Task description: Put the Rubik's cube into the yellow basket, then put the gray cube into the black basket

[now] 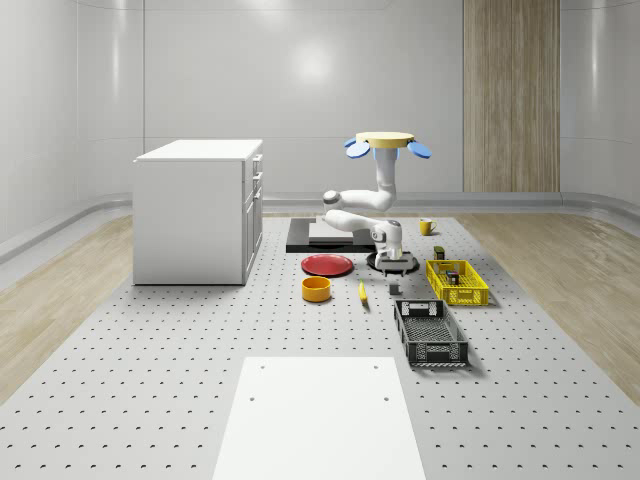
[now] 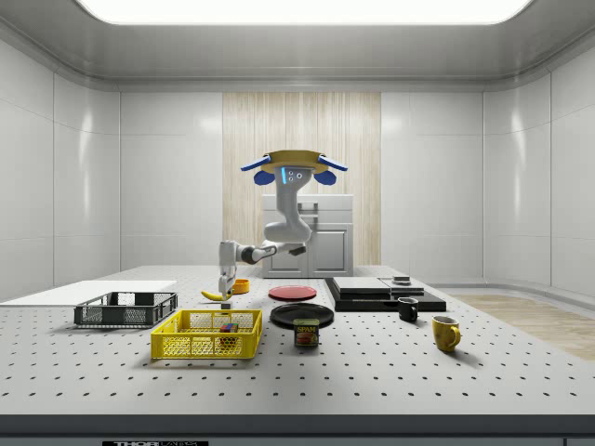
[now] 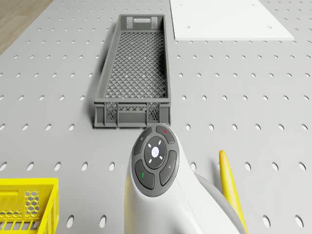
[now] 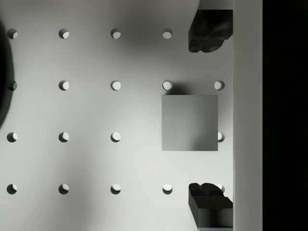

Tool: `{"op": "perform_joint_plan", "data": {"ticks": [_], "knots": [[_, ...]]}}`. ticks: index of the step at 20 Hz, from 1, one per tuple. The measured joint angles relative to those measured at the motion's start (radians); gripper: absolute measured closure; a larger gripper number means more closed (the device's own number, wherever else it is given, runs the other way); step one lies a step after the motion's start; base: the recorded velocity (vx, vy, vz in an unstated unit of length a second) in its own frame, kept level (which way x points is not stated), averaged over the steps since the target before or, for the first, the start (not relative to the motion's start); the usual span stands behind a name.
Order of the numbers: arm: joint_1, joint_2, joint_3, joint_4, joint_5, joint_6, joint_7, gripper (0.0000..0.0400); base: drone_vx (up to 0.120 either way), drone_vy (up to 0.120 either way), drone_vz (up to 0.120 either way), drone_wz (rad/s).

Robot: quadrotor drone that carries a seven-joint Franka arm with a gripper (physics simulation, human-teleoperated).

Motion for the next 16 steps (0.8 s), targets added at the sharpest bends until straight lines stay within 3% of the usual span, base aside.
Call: {"op": "perform_joint_plan", "data": {"ticks": [9, 16], "knots": [[-0.011, 0.011, -0.091, 0.046, -0.086, 0.041, -0.013, 0.0000, 0.000, 0.000, 0.000, 0.000], [-0.037, 0.040, -0.090, 0.090, -0.091, 0.035, -0.025, 0.0000, 0.000, 0.000, 0.000, 0.000]]}}
